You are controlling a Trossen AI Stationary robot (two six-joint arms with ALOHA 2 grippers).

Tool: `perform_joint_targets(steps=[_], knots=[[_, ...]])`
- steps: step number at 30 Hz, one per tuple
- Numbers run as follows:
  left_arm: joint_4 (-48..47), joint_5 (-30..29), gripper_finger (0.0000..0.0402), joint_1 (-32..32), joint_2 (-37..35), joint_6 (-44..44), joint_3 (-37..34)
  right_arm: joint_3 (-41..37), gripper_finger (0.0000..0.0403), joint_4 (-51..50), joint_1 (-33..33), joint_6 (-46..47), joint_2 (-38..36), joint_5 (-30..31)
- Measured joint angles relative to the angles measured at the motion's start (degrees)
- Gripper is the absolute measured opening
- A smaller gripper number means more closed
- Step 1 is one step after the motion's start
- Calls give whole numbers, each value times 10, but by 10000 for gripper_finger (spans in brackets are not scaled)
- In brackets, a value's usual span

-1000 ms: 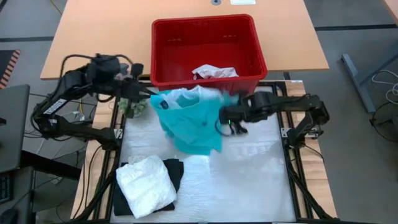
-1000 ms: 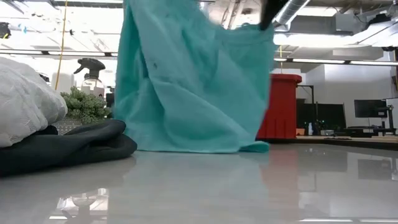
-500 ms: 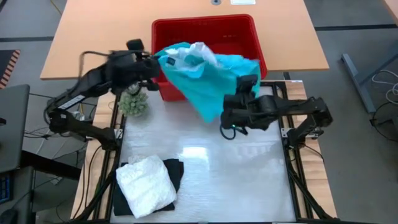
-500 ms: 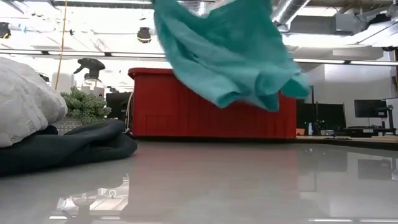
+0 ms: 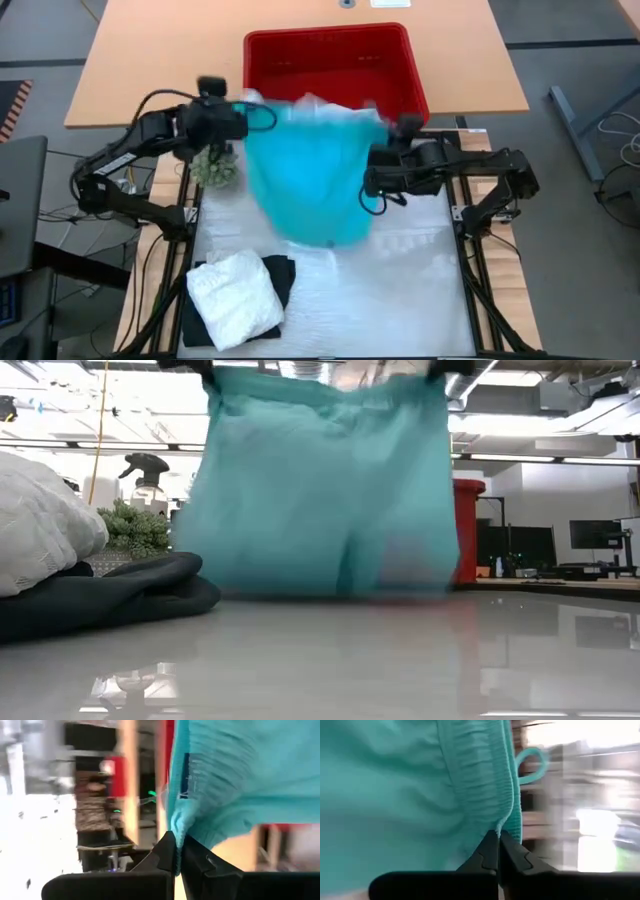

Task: Fold Laundry from Bin
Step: Fold the blue shorts

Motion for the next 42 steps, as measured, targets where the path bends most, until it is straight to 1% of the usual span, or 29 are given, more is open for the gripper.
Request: perform_joint_targets(steps=[1,2,3,4,7,9,10,11,12,14,16,17,18,19,21,22,23,25,26,28,30,31,33,35,36,38,39,41,42], knots=[[38,-10,0,-2,-4,3,1,4,25,33,4,-44,6,70],[75,0,0,-5,-12,1,1,8,27,66,9,-105,8,101],[102,19,0,-10,-18,-15,1,13,27,89,19,-170,9,95],[123,48,0,-16,-25,-38,2,17,27,107,34,-225,10,54],[118,211,0,-23,-52,-94,2,22,19,121,78,-280,8,-178],[55,377,0,-22,-70,-83,2,23,19,83,83,-251,7,-393],[14,434,0,-18,-71,-57,2,18,19,56,78,-211,7,-452],[-20,446,0,-11,-71,-31,2,12,19,14,69,-160,9,-458],[-39,411,0,-4,-67,-16,2,4,19,-19,58,-110,12,-418],[-39,242,0,2,-50,-18,2,-22,19,-6,40,-62,11,-265],[-2,76,0,5,-31,-15,0,-31,21,39,35,-77,5,-124],[27,33,0,5,-29,-11,0,-27,23,55,33,-97,5,-58],[48,27,0,3,-33,-14,5,-19,25,72,31,-118,2,-19],[63,56,0,1,-40,-28,8,-7,26,78,33,-134,0,-41],[53,170,0,-2,-53,-43,10,16,21,57,38,-174,0,-234],[42,211,0,-1,-54,-44,9,21,18,45,40,-179,2,-300],[43,228,0,-1,-56,-49,9,21,18,44,40,-162,5,-295],[64,227,0,-2,-54,-59,8,23,18,50,41,-59,6,-220],[68,217,0,-4,-53,-61,7,32,18,35,39,-43,5,-239],[91,205,0,-5,-54,-74,7,46,18,5,31,-65,1,-342],[99,243,0,2,-56,-83,9,49,18,26,30,-16,1,-295],[89,273,0,3,-56,-73,9,54,18,20,30,-8,3,-305],[77,293,0,2,-54,-40,8,69,18,-20,27,-35,5,-385],[94,273,0,-3,-48,-25,8,73,18,-16,33,34,3,-260],[106,266,0,-3,-46,-25,8,76,18,-14,33,64,-5,-236],[116,265,0,3,-45,-28,8,93,18,-17,23,18,-11,-331],[114,273,0,8,-45,-28,8,99,18,-20,21,11,-11,-345],[109,307,0,12,-45,-25,8,111,18,-18,23,77,-8,-261],[107,327,0,12,-45,-21,8,117,18,-16,23,81,-6,-271]])
